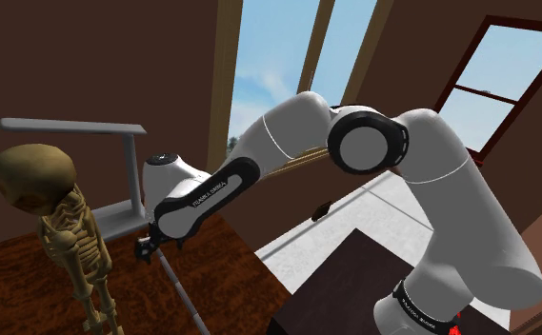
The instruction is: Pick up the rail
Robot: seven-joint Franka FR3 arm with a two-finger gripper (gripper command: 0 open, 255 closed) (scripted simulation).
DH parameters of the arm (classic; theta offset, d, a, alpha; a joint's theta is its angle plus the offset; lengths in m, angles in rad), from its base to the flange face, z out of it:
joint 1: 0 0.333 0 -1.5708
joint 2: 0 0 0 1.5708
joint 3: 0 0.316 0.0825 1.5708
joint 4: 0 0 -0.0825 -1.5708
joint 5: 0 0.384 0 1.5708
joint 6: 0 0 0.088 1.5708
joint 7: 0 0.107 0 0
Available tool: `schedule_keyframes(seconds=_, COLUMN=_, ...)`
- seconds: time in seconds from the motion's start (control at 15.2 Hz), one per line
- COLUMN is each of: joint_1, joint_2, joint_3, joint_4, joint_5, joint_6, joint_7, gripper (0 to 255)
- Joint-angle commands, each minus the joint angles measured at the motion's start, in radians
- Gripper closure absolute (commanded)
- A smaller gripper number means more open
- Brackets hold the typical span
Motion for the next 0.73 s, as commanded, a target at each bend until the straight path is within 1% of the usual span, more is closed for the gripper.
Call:
schedule_keyframes(seconds=0.0, joint_1=0.004, joint_2=0.022, joint_3=-0.003, joint_4=0.012, joint_5=-0.002, joint_6=0.012, joint_7=0.002, gripper=0)
schedule_keyframes(seconds=0.33, joint_1=0.008, joint_2=0.064, joint_3=-0.009, joint_4=0.033, joint_5=-0.006, joint_6=0.032, joint_7=0.002, gripper=0)
schedule_keyframes(seconds=0.4, joint_1=0.009, joint_2=0.066, joint_3=-0.009, joint_4=0.036, joint_5=-0.007, joint_6=0.031, joint_7=0.002, gripper=255)
schedule_keyframes(seconds=0.66, joint_1=0.009, joint_2=0.065, joint_3=-0.009, joint_4=0.035, joint_5=-0.006, joint_6=0.031, joint_7=0.003, gripper=255)
